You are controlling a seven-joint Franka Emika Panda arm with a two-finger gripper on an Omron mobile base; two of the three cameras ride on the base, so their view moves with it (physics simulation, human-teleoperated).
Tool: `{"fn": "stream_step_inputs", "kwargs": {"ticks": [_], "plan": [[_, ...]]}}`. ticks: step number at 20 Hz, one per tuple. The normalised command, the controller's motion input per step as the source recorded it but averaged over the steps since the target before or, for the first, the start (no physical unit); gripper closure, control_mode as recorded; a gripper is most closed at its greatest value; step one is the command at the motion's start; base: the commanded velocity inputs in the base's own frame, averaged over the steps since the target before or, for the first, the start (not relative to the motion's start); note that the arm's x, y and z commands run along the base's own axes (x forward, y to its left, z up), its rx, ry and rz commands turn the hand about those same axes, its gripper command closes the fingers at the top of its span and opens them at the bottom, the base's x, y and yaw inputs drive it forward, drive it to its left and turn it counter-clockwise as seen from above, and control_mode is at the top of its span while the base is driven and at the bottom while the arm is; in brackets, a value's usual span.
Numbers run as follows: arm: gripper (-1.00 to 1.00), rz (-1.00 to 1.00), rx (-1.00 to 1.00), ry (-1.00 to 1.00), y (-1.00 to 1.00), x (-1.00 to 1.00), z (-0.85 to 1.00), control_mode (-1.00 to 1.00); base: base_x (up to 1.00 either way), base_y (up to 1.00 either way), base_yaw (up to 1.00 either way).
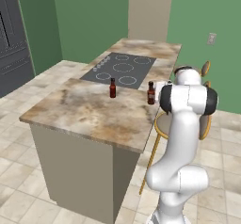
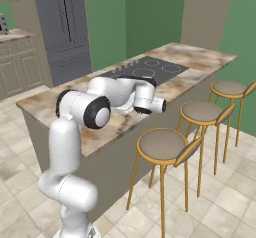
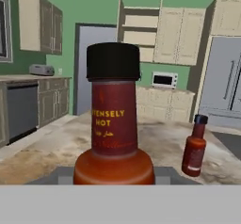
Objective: The dining table condiment station is running low on condiment bottle. Refill the condiment station by opening the cabinet and taking the condiment bottle from the cabinet and placing it on the dining table.
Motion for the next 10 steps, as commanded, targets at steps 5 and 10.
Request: {"fn": "stream_step_inputs", "kwargs": {"ticks": [5,10], "plan": [[1.0,-0.11,-0.01,-0.05,0.02,0.25,-0.02,-1.0,0.0,0.0,0.0],[1.0,0.03,0.09,-0.05,-0.16,0.08,-0.22,-1.0,0.0,0.0,0.0]]}}
